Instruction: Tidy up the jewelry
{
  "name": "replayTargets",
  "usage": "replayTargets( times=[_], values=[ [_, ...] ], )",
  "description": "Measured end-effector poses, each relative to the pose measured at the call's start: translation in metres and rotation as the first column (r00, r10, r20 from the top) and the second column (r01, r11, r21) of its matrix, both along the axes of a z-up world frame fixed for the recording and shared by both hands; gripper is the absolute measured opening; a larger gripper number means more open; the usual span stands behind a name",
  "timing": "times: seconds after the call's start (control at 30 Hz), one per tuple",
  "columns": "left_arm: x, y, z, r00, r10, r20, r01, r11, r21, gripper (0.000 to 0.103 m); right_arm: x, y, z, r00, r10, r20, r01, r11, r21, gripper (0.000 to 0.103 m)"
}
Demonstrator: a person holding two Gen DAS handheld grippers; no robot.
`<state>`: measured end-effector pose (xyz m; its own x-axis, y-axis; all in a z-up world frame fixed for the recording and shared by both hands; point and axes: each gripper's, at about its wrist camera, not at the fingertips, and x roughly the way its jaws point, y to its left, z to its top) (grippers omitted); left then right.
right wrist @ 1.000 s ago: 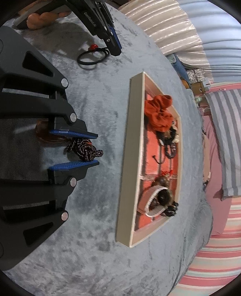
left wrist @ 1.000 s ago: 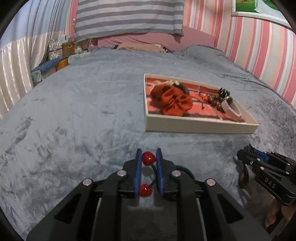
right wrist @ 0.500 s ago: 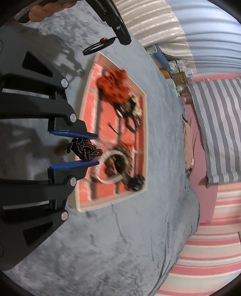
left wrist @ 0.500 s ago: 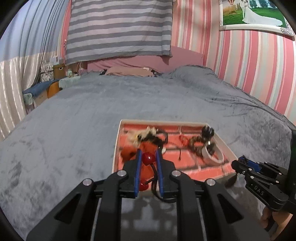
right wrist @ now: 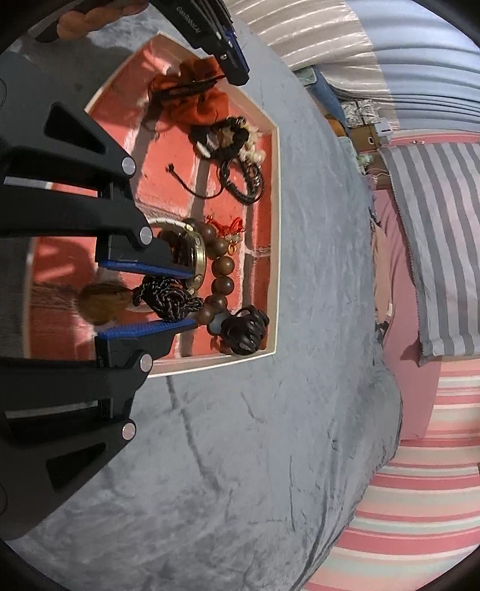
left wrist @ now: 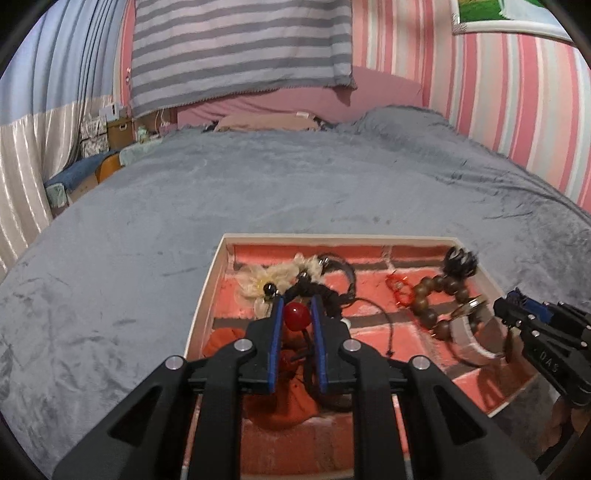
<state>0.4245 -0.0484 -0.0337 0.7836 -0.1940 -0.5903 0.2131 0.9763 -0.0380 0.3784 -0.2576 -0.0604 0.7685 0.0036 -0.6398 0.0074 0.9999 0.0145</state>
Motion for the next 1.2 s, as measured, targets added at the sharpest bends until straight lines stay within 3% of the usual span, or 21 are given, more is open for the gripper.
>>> replayTargets(
  times=[0.13, 0.33, 0.37, 0.43, 0.5, 0.53, 0.6, 0.8, 0.9, 1.03, 1.2],
  values=[
    [0.007, 0.001, -0.015, 1.0, 0.018, -0.021, -0.018, 0.999, 0.027, 0.016, 0.008, 0.0, -0.01, 1.0, 0.001, -0.016, -0.001, 1.0, -0.002, 0.023],
    [0.012, 0.008, -0.021, 0.998, 0.031, -0.048, -0.031, 0.999, 0.006, 0.017, 0.011, 0.002, -0.018, 0.999, 0.003, -0.047, -0.004, 1.0, -0.008, 0.023],
    [0.012, 0.009, -0.02, 0.998, 0.031, -0.05, -0.031, 0.999, 0.008, 0.019, 0.011, 0.001, -0.019, 0.998, 0.002, -0.055, -0.002, 1.0, -0.007, 0.023],
    [0.01, 0.01, -0.02, 0.998, 0.037, -0.053, -0.036, 0.999, 0.016, 0.034, 0.01, 0.0, -0.02, 0.998, -0.001, -0.065, 0.001, 1.0, -0.004, 0.025],
    [0.006, 0.012, -0.018, 0.998, 0.04, -0.042, -0.04, 0.999, 0.013, 0.053, 0.007, -0.002, -0.019, 0.998, -0.001, -0.066, 0.001, 1.0, 0.007, 0.04],
    [0.002, 0.013, -0.015, 0.999, 0.037, -0.035, -0.037, 0.999, 0.006, 0.054, 0.004, -0.004, -0.018, 0.998, -0.002, -0.062, 0.002, 1.0, 0.01, 0.046],
    [-0.003, 0.014, -0.01, 0.999, 0.025, -0.03, -0.025, 1.0, -0.008, 0.059, -0.004, -0.006, -0.012, 0.999, -0.01, -0.038, 0.01, 1.0, 0.009, 0.07],
    [-0.032, 0.017, 0.018, 1.0, 0.013, 0.017, -0.013, 1.0, -0.027, 0.079, -0.035, -0.01, 0.018, 1.0, -0.001, 0.031, 0.0, 1.0, 0.025, 0.096],
    [-0.057, 0.024, 0.034, 0.999, 0.016, 0.046, -0.014, 0.999, -0.036, 0.089, -0.058, -0.01, 0.034, 0.997, -0.005, 0.079, 0.002, 0.999, 0.034, 0.099],
    [-0.099, 0.033, 0.05, 0.997, 0.026, 0.071, -0.024, 0.999, -0.024, 0.09, -0.095, -0.003, 0.051, 0.992, 0.0, 0.123, -0.007, 0.998, 0.059, 0.099],
    [-0.161, 0.042, 0.059, 0.99, 0.071, 0.12, -0.072, 0.997, 0.011, 0.094, -0.146, 0.019, 0.057, 0.989, -0.007, 0.149, 0.005, 1.0, 0.011, 0.099]
  ],
)
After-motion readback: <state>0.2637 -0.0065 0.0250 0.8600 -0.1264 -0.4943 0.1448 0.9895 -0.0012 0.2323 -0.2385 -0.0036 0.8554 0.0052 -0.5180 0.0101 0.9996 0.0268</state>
